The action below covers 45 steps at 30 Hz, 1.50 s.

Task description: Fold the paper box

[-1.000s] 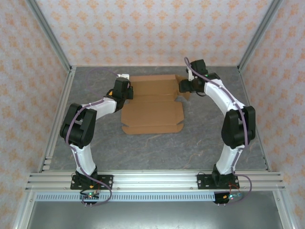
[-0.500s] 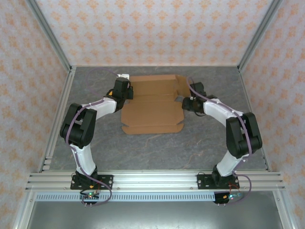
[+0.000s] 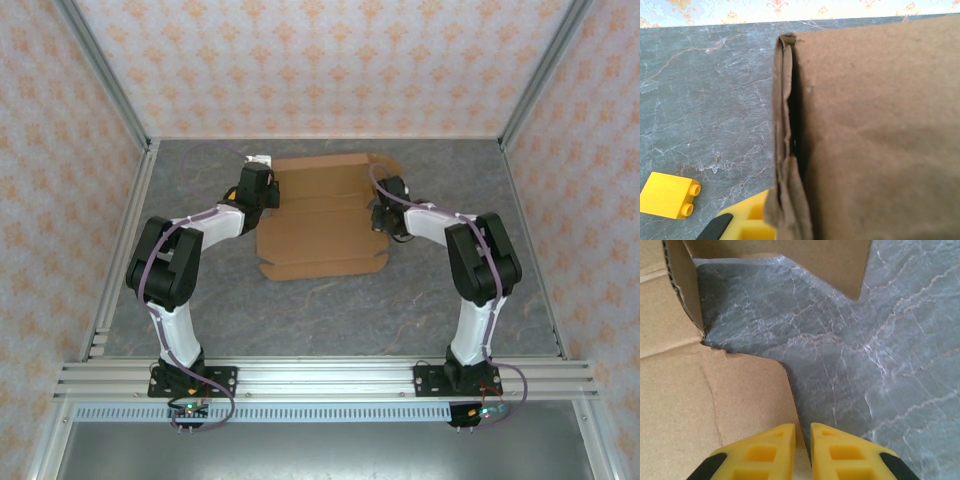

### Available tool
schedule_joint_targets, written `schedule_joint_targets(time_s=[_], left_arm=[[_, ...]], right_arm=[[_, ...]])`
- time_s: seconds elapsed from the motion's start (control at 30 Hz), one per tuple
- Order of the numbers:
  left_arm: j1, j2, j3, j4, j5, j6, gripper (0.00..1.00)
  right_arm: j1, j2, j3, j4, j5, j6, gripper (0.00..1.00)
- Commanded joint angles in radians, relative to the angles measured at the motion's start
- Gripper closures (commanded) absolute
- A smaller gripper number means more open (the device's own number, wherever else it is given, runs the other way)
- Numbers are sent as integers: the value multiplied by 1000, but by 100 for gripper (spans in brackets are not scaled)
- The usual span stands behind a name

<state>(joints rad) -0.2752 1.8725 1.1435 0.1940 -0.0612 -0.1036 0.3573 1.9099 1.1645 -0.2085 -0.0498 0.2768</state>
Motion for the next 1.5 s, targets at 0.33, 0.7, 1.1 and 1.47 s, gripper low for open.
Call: schedule_joint_targets(time_s=[0.33, 0.7, 1.1, 1.47], left_arm=[[-9, -29, 10, -29, -5, 18, 100], [-9, -24, 13, -36, -11, 27, 100], [-9, -30, 13, -38, -12, 27, 100], [-9, -32, 13, -38, -9, 25, 100]], right_arm=[[38, 90, -44, -42, 33, -3, 90], [-3, -179, -48, -26, -20, -68, 72], [-121, -196, 34, 28, -149, -232, 30], [-160, -70, 161, 23, -178, -352, 42]])
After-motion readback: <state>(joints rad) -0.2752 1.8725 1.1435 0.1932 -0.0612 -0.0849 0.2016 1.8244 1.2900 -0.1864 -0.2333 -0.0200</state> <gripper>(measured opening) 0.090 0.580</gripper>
